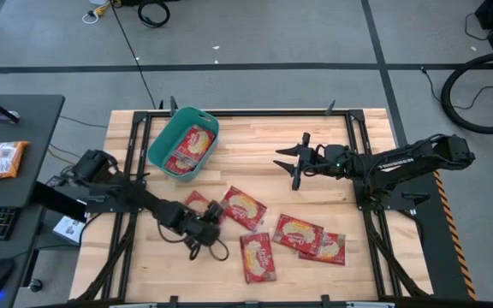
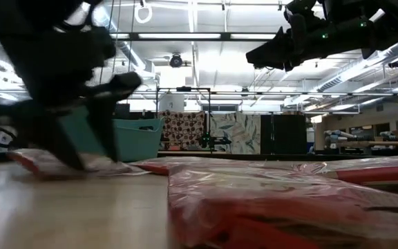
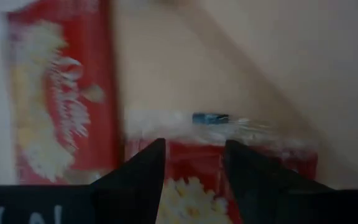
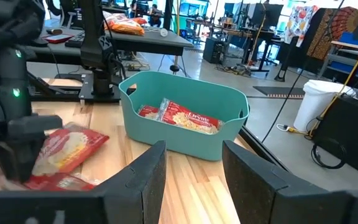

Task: Sort popcorn bags into baskets
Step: Put the red popcorn bag into the green bin

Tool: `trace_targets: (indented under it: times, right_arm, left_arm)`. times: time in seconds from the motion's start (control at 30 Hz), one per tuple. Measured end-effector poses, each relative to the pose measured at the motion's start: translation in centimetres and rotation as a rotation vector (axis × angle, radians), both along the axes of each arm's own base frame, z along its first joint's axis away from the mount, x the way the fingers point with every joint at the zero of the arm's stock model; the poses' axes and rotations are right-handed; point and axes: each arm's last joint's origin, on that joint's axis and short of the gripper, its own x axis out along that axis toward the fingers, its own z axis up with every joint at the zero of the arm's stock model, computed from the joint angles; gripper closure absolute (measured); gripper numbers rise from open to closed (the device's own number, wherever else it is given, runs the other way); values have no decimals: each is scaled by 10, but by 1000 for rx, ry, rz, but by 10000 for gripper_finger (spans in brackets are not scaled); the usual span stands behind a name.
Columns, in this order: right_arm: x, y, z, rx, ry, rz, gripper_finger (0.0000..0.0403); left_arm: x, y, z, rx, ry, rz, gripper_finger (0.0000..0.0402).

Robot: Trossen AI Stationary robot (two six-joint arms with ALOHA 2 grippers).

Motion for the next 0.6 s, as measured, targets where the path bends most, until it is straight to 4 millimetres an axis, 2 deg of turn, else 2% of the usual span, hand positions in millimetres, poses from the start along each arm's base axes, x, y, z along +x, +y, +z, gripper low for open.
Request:
trace_targets:
  times: [0.2, 0.37, 0.47, 0.6]
  right_arm:
    - [0, 0, 0, 0, 0, 0, 240]
    - [0, 0, 0, 0, 2, 0, 240]
    - [0, 0, -1, 1, 8, 0, 240]
    - [0, 0, -1, 3, 15, 0, 240]
  left_arm:
    - [26, 21, 1, 88, -180, 8, 228]
    - [42, 46, 21, 185, -382, 266, 228]
    - [42, 51, 36, 66, -349, 326, 228]
    - [40, 49, 55, -189, -246, 279, 228]
